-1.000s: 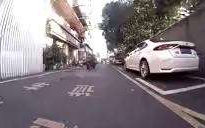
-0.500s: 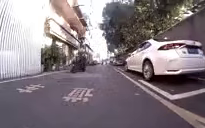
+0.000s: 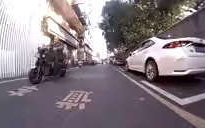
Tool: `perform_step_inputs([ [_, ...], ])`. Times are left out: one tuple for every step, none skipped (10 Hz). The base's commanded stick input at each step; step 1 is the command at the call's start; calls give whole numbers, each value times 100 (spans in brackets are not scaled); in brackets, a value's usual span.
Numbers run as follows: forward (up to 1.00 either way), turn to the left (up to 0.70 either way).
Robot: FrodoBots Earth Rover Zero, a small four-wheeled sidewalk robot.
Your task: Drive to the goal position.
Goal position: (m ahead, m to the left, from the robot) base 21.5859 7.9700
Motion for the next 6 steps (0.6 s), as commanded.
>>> perform_step_inputs([
  [45, 0],
  [45, 0],
  [45, 0],
  [45, 0],
  [45, 0],
  [45, 0],
])
